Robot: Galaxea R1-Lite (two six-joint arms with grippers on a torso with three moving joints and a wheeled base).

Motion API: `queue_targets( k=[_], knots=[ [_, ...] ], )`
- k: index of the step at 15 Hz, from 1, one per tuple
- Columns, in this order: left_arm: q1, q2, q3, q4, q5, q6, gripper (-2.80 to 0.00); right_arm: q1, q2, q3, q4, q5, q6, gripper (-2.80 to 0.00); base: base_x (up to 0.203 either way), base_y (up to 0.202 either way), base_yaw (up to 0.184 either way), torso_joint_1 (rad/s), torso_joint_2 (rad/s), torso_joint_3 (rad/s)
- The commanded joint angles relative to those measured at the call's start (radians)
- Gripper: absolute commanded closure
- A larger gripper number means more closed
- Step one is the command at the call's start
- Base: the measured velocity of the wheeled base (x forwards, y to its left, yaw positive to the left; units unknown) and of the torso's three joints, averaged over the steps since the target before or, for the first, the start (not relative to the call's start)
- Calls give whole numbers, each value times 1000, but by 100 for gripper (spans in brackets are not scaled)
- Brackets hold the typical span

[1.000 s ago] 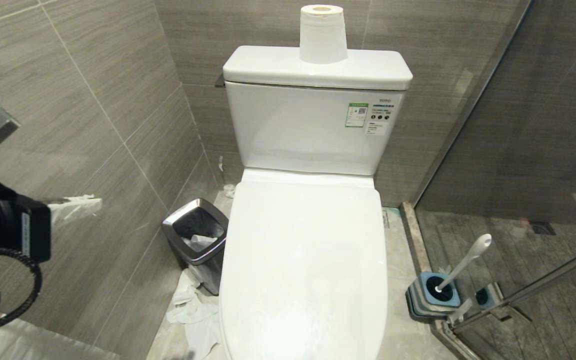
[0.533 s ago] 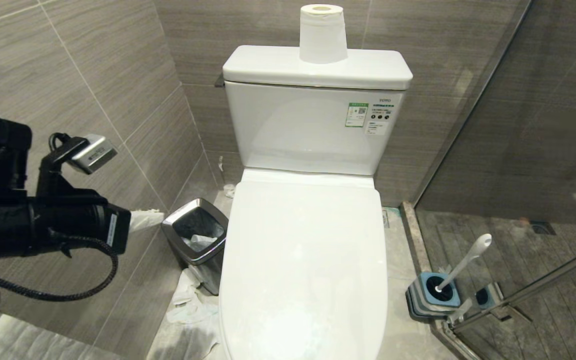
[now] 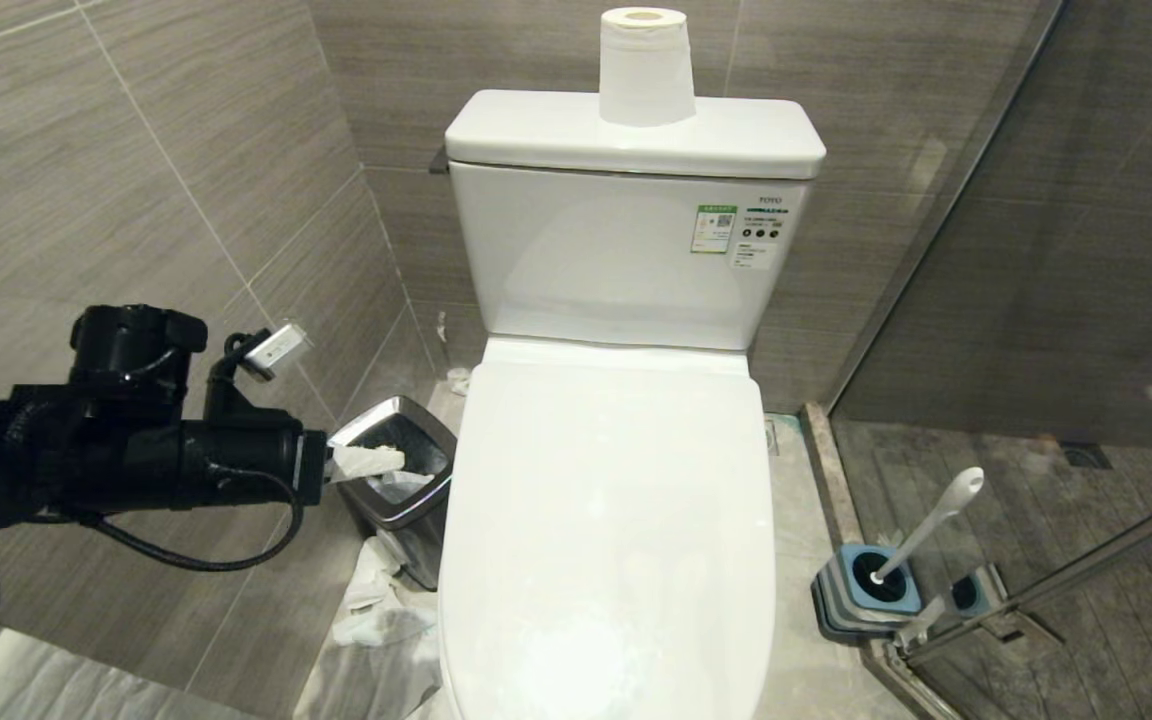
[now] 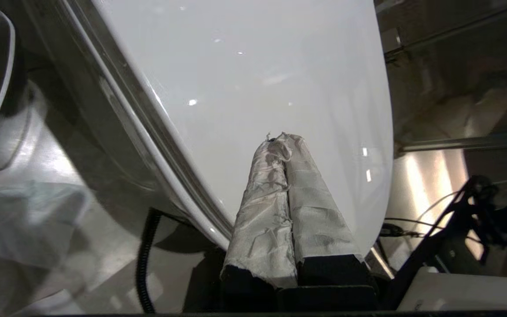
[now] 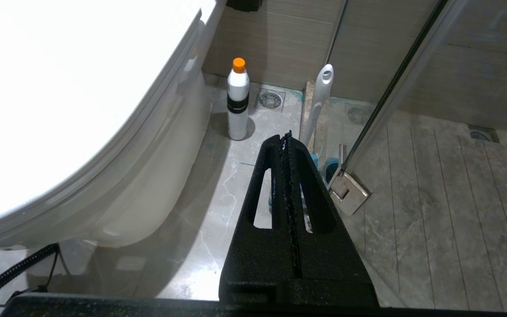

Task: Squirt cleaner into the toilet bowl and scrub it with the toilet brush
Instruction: Use the left hand to lift the toilet lid slightly

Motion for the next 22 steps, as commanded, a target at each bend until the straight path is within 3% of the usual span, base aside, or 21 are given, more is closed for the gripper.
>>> queue_targets(
  k=[1,3,7,11,13,14,15,22],
  knots=[
    [19,106,5,-33,-63,-34,0,0,-1,12,1,0,0,0,0,0,0,0,0,0],
    [37,178,19,-90,-199,-82,0,0,-1,12,0,0,-1,0,0,0,0,0,0,0],
    [34,278,160,-283,-237,-108,0,0,-1,12,0,0,0,0,0,0,0,0,0,0],
    [118,310,184,-314,-281,-108,0,0,-1,12,1,0,0,0,0,0,0,0,0,0],
    [135,327,187,-336,-338,-107,0,0,-1,12,1,0,-1,0,0,0,0,0,0,0],
    [136,326,205,-345,-340,-105,-93,0,-1,12,0,0,-1,0,0,0,0,0,0,0],
    [136,323,222,-355,-343,-104,-280,0,-1,12,0,0,-1,0,0,0,0,0,0,0],
    [134,322,336,-478,-362,-107,-280,0,-1,12,0,0,-1,0,0,0,0,0,0,0]
  ],
)
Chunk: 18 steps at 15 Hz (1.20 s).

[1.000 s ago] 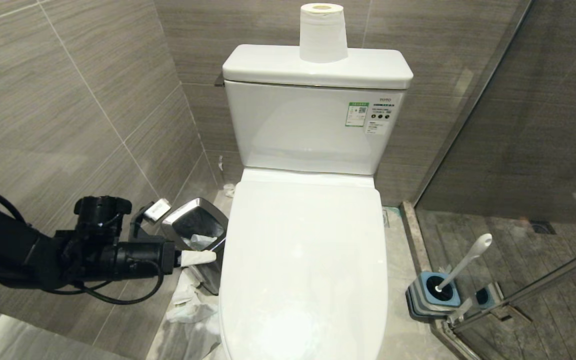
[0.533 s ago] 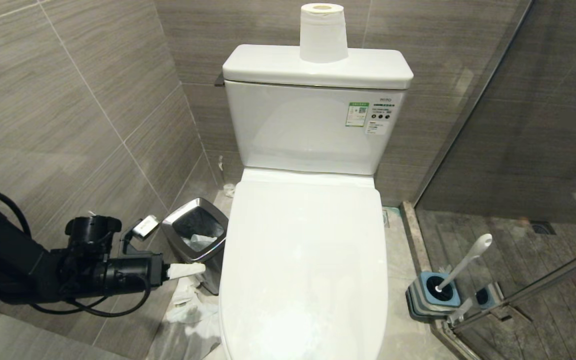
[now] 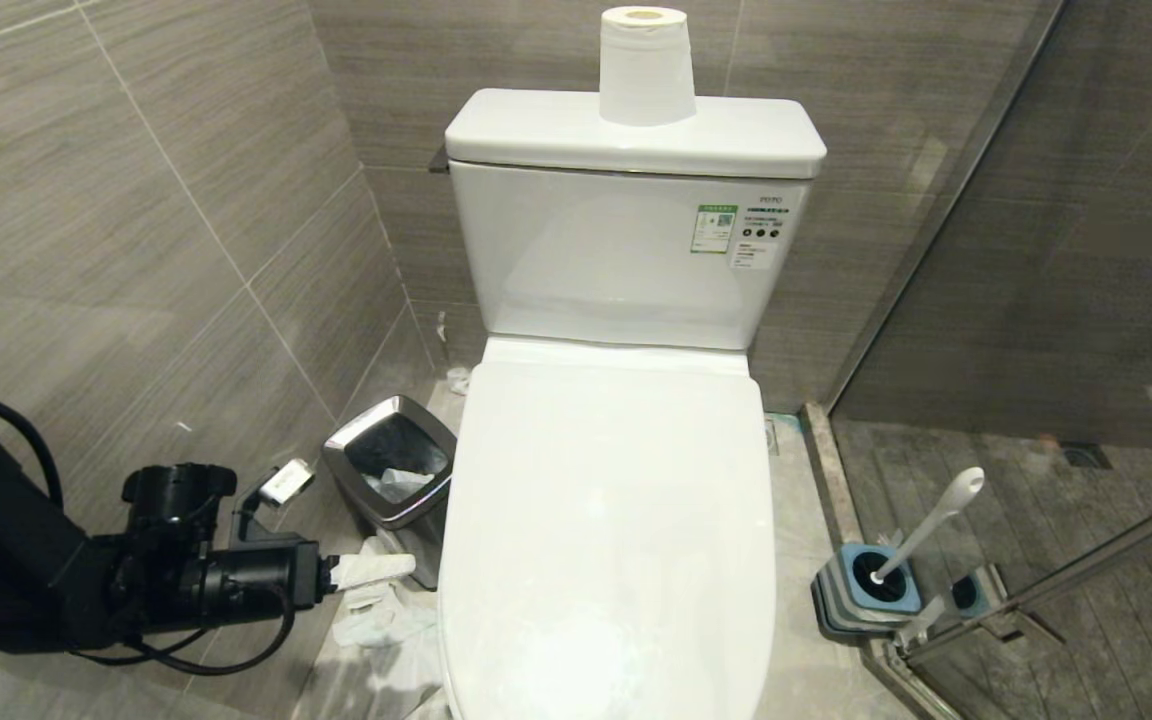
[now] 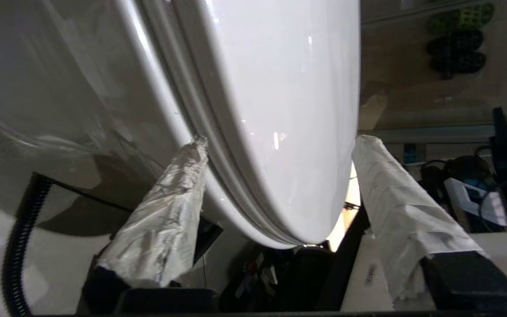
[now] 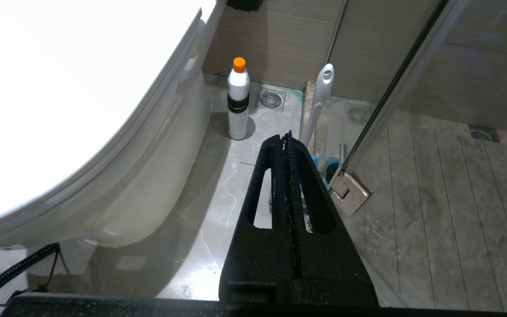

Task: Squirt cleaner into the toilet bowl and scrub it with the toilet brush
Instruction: Use the left hand to lift the toilet lid slightly

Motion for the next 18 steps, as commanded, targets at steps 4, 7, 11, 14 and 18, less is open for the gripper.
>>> queue_targets(
  k=[4,7,11,14,18],
  knots=[
    [-18,0,91,-93,-46,2,-280,0,-1,12,-1,1,-1,0,0,0,0,0,0,0],
    [-57,3,137,-176,-42,-3,-280,0,-1,12,-1,1,0,0,0,0,0,0,0,0],
    [-110,9,162,-178,-38,-16,-280,0,-1,12,-1,1,0,0,0,0,0,0,0,0],
    [-118,45,161,-180,-28,-16,-280,0,-1,12,-1,1,-1,0,0,0,0,0,0,0],
    [-139,57,157,-180,8,-16,-280,0,-1,12,-1,1,0,0,0,0,0,0,0,0]
  ],
)
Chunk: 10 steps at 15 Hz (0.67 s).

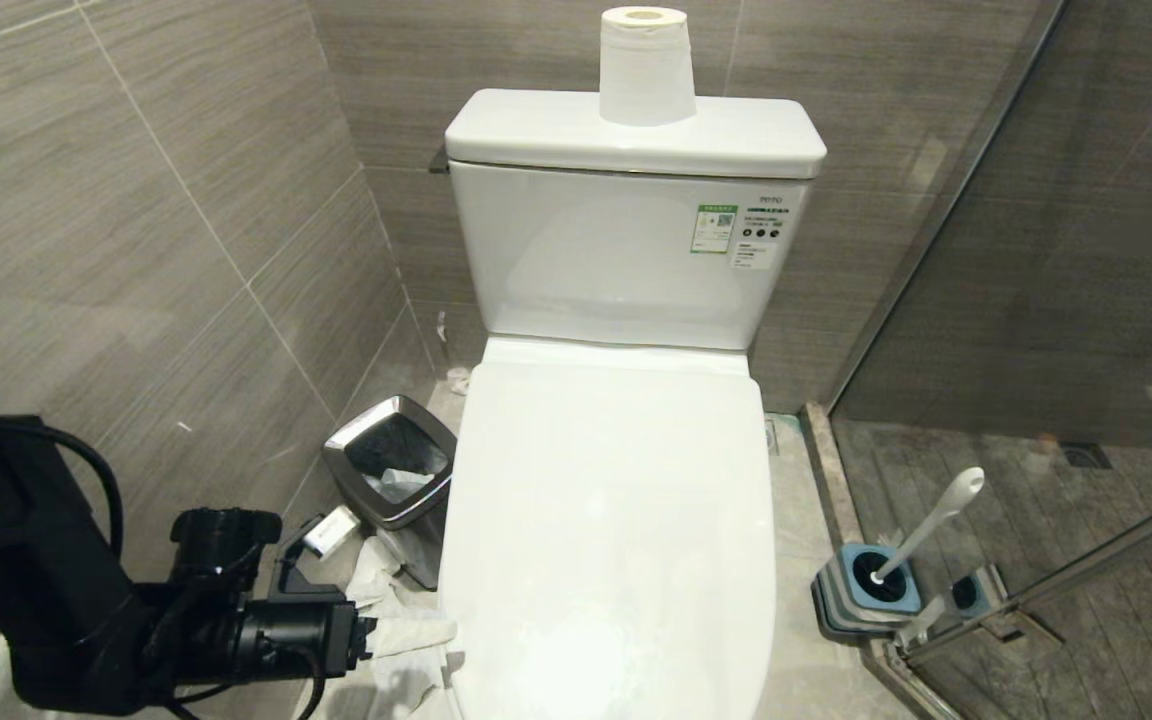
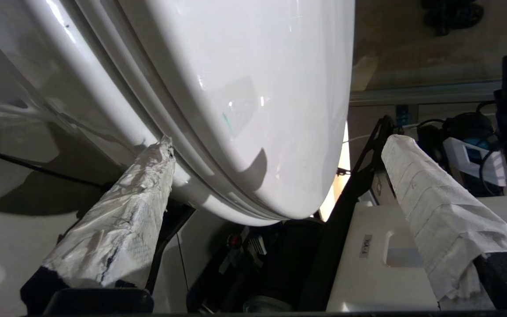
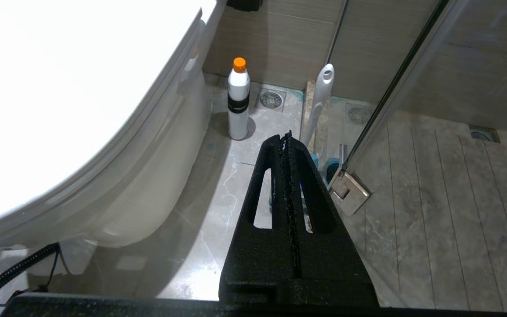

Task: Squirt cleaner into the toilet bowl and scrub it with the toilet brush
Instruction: Use the left hand to lift the toilet lid slightly

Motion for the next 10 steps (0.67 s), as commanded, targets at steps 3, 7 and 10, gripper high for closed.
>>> queue_targets(
  k=[3,7,10],
  knots=[
    [-12,14,-1,-4,10,1,-280,0,-1,12,0,0,-1,0,0,0,0,0,0,0],
    [-32,29,-6,-6,31,1,-280,0,-1,12,-1,0,-1,0,0,0,0,0,0,0],
    [-42,55,-8,-44,38,1,-280,0,-1,12,-1,0,0,0,0,0,0,0,0,0]
  ],
)
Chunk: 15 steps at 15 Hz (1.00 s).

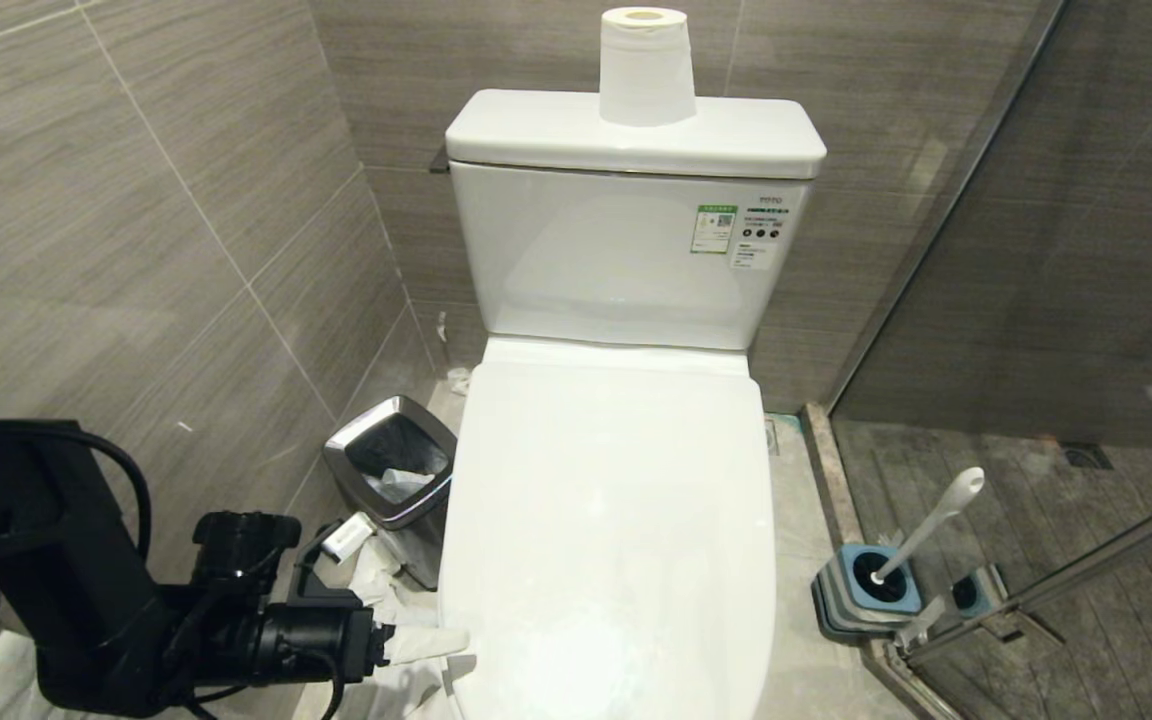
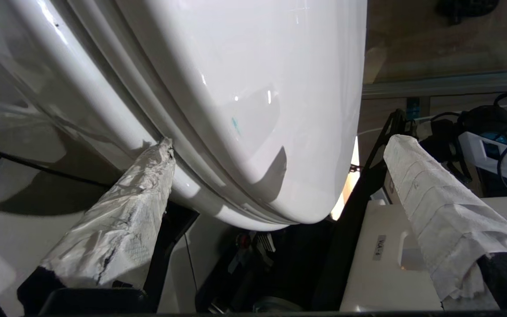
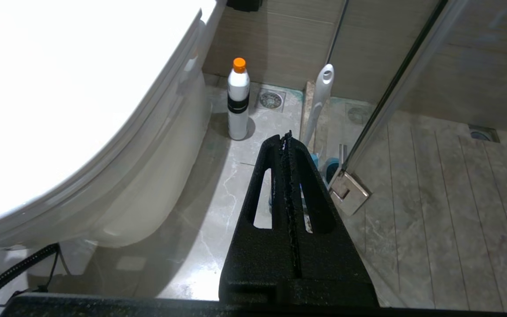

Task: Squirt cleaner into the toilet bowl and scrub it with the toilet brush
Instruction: Use the left hand to lift the toilet lid slightly

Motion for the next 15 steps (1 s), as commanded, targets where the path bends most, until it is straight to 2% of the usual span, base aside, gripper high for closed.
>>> queue_targets(
  k=[1,3,8,15],
  knots=[
    [-13,29,2,-36,17,0,-280,0,-1,12,0,0,-2,0,0,0,0,0,0,0],
    [-30,59,11,-86,63,0,-280,0,-1,12,0,0,0,0,0,0,0,0,0,0],
    [-31,60,15,-87,94,1,-280,0,-1,12,0,0,-2,0,0,0,0,0,0,0],
    [-31,82,1,-98,86,-5,-280,0,-1,12,1,1,-2,0,0,0,0,0,0,0]
  ],
)
